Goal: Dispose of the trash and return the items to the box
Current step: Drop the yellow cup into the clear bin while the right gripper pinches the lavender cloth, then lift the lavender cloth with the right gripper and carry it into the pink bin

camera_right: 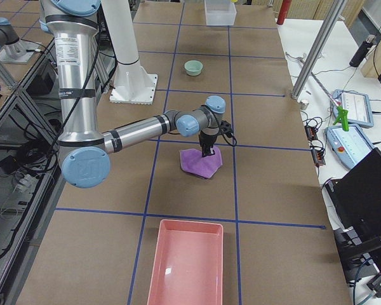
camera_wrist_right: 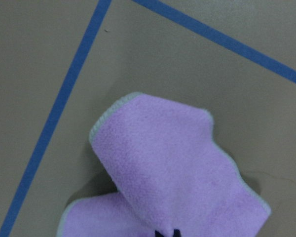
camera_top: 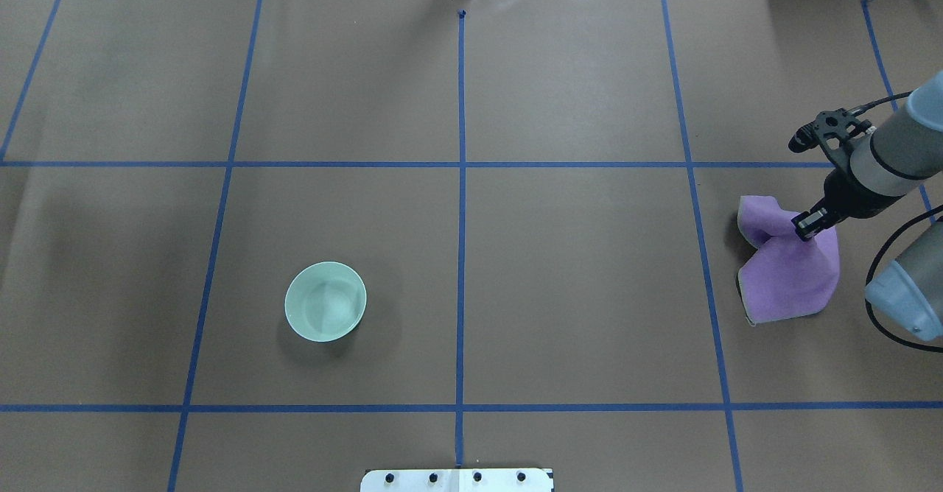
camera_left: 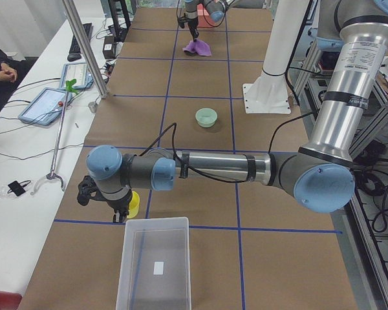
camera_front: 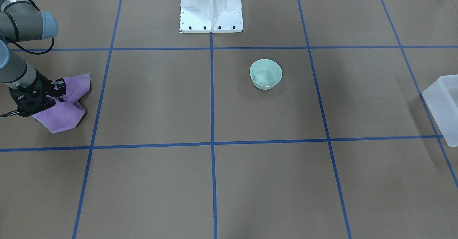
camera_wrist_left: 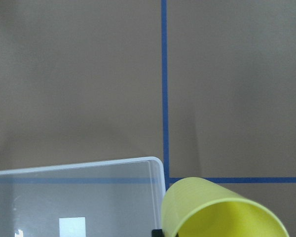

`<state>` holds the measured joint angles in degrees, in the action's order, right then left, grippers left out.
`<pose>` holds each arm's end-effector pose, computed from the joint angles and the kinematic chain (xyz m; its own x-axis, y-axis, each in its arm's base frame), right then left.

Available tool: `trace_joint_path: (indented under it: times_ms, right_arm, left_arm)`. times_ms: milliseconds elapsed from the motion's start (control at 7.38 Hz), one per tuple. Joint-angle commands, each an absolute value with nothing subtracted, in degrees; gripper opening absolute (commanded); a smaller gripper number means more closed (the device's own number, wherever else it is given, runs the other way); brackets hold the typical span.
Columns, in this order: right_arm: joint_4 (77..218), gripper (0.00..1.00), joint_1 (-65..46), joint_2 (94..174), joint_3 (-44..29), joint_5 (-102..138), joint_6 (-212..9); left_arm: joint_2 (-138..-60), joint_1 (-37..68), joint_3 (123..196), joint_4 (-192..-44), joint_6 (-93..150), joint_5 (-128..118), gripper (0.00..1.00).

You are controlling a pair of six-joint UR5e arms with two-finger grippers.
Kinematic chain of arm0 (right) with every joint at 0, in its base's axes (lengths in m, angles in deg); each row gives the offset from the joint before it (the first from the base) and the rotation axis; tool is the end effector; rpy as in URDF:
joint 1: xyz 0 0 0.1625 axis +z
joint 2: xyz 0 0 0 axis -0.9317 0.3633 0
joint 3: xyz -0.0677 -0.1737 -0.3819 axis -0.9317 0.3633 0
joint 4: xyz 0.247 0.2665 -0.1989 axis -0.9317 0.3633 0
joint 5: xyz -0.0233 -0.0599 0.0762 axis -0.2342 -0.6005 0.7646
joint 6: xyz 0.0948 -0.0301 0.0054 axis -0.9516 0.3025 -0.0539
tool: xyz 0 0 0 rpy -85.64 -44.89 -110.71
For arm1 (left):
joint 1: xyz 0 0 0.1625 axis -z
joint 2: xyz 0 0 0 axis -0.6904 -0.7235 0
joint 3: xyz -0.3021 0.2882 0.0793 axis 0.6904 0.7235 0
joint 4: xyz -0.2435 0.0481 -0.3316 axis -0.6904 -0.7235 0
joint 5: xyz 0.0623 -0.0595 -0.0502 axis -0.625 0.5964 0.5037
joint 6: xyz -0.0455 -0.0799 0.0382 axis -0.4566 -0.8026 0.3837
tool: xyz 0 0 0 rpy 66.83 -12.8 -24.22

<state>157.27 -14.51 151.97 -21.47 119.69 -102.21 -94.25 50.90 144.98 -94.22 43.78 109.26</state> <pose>-0.2355 -0.4579 0.4973 0.6781 -0.4058 0.6128 0.3565 0.9107 0.2086 -0.1102 -0.5992 0.6258 0.7017 0.0028 -0.7125 0.0706 0.9948 0.0734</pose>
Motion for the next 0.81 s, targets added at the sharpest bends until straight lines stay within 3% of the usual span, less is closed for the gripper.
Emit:
trace_joint_path:
  times_ms: [0, 135, 406, 677]
  right_arm:
    - [171.62, 0.00, -12.29, 150.57, -31.75, 119.75, -103.03]
    - [175.60, 0.00, -10.79, 150.30, -35.63, 119.75, -103.03]
    - [177.22, 0.00, -5.09, 150.30, -36.90, 123.59, -102.85]
    - [178.62, 0.00, 2.19, 150.82, -38.56, 127.03, -102.41]
  left_arm:
    - [-93.84, 51.00, 142.15, -95.28, 46.30, 108.45, 0.00]
    - [-92.71, 50.91, 141.70, -95.89, 46.31, 108.45, 0.00]
    - [-87.45, 50.91, 142.39, -98.34, 45.88, 108.45, 0.00]
    - [-87.16, 50.74, 140.48, -99.58, 45.52, 108.54, 0.00]
